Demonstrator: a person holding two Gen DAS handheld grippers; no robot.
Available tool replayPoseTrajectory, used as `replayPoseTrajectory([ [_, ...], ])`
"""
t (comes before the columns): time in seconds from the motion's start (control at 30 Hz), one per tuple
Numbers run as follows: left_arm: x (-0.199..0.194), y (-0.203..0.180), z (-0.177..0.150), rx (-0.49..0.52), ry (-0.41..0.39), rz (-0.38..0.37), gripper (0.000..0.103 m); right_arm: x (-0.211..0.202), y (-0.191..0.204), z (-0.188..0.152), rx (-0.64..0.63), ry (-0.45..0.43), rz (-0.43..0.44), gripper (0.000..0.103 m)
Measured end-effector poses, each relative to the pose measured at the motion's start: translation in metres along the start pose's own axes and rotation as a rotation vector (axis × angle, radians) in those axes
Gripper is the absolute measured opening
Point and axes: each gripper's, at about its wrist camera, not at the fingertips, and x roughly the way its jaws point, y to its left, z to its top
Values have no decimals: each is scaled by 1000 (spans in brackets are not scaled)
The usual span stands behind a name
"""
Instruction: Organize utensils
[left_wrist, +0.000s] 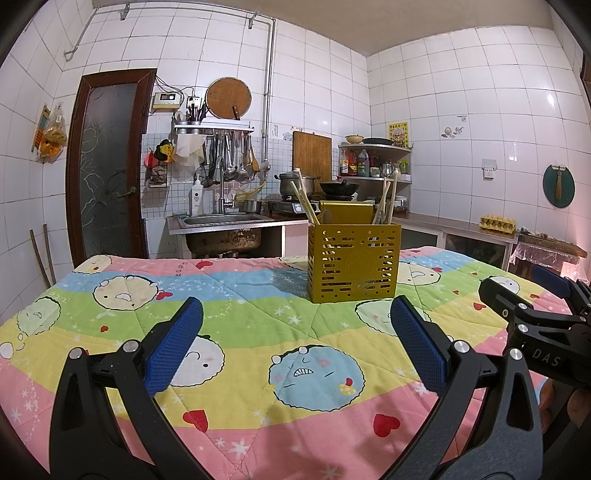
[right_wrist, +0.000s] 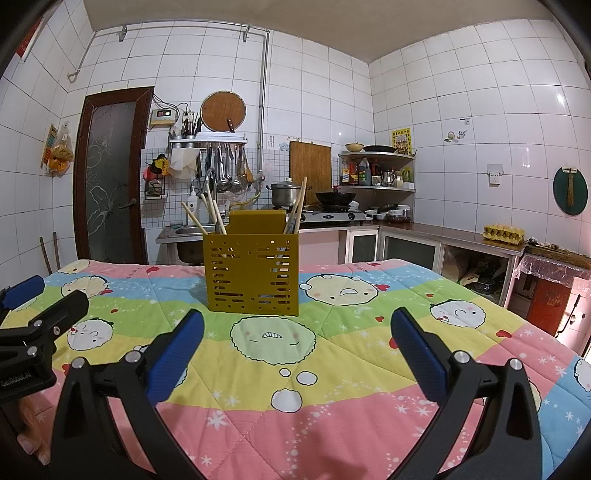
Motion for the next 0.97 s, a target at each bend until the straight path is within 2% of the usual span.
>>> replayPoseTrajectory([
  [0.97,1,0,3,-12,11,2,98,0,0,0,0,0,0,99],
])
